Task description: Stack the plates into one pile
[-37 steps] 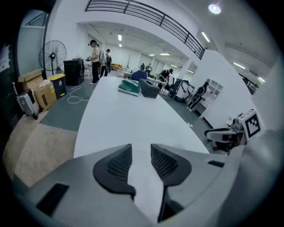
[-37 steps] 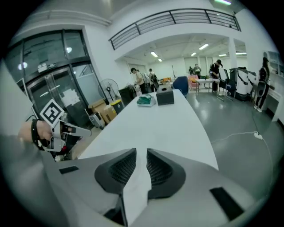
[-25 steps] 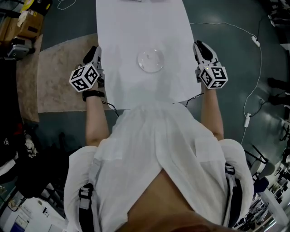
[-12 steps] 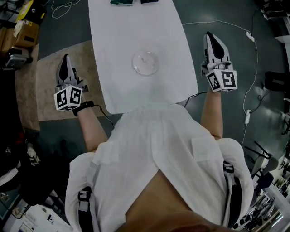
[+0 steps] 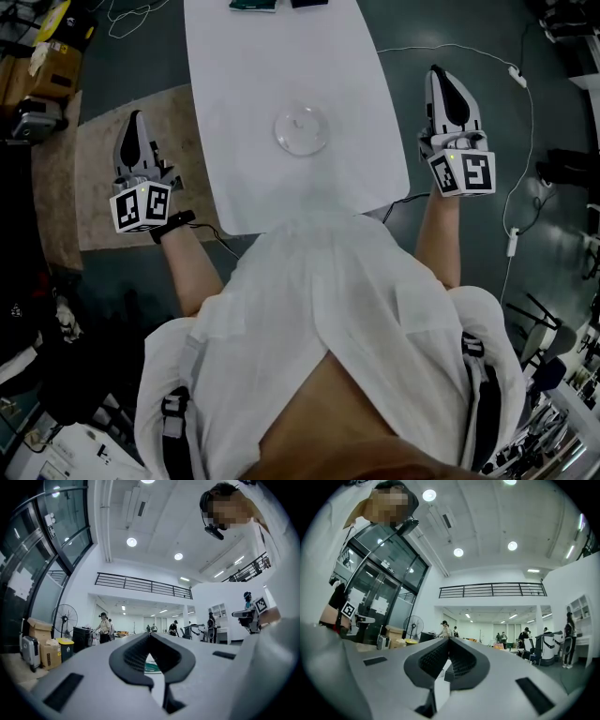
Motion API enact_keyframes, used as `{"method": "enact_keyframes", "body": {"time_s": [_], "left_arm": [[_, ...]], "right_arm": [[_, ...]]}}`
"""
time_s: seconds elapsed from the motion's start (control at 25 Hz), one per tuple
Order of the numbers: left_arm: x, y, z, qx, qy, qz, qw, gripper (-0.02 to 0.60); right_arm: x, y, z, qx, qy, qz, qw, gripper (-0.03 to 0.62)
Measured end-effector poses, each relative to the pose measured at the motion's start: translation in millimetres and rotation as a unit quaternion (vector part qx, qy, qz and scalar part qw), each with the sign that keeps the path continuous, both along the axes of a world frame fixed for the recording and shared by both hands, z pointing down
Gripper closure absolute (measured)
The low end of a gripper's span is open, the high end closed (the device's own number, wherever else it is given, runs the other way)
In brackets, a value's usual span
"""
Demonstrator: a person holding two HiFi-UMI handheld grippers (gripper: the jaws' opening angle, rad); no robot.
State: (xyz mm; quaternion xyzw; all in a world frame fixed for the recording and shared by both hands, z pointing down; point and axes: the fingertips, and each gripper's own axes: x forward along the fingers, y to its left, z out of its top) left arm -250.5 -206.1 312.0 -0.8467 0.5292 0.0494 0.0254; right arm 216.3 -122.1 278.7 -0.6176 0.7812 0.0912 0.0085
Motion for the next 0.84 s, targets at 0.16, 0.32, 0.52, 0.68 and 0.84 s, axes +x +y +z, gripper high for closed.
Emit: {"method": "enact_keyframes", "body": {"time_s": [0.16, 0.32, 0.52, 0.68, 0.84], "left_arm": [[1.4, -0.4, -2.8, 0.006, 0.005, 0.002, 1.0, 0.571], [1.9, 2.3, -4.6, 0.005, 0.01, 0.004, 0.9999, 0.571], [8.0, 4.5, -4.0, 0.004, 0.004, 0.01, 0.9999, 0.571], [8.7, 3.7, -5.7, 0.004, 0.005, 0.01, 0.9999, 0.571], [7.2, 4.4, -6.5, 0.003, 0.006, 0.011, 0.9999, 0.571]], "right_arm": [[-2.7, 1.5, 0.1, 0.0, 0.004, -0.005, 1.0, 0.568], [-4.7, 5.2, -0.9, 0.0, 0.006, -0.008, 1.0, 0.568], [-2.7, 7.8, -1.8, 0.002, 0.008, -0.01, 1.0, 0.568], [-3.8, 7.4, -4.0, 0.004, 0.009, -0.015, 1.0, 0.568], [-7.4, 8.8, -6.2, 0.004, 0.013, -0.019, 1.0, 0.568]]}}
